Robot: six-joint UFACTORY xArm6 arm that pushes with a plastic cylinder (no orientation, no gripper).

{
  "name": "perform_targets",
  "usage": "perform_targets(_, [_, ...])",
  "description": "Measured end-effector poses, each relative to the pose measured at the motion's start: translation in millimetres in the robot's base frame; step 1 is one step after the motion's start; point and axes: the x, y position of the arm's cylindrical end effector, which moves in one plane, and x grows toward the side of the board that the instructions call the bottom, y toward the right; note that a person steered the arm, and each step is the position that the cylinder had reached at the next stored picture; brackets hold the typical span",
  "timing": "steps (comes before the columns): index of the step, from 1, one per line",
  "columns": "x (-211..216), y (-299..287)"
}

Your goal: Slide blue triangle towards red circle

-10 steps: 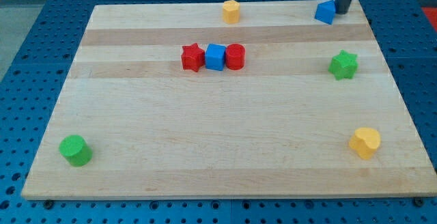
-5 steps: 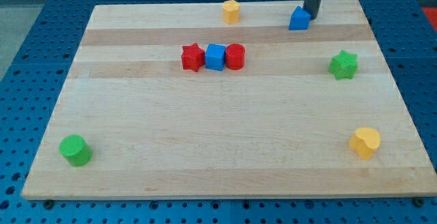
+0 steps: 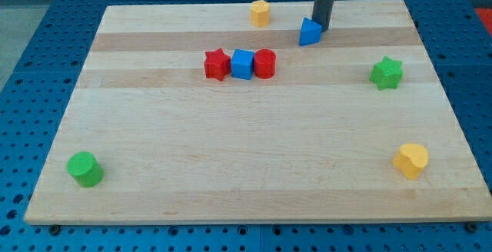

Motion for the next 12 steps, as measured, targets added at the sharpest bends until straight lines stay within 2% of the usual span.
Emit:
perform_targets(3, [2.7, -23.1])
perform_targets(5, [33.1, -48.7])
perform_targets(10, [72.4, -51.7])
perform_targets(12, [74.4, -51.7])
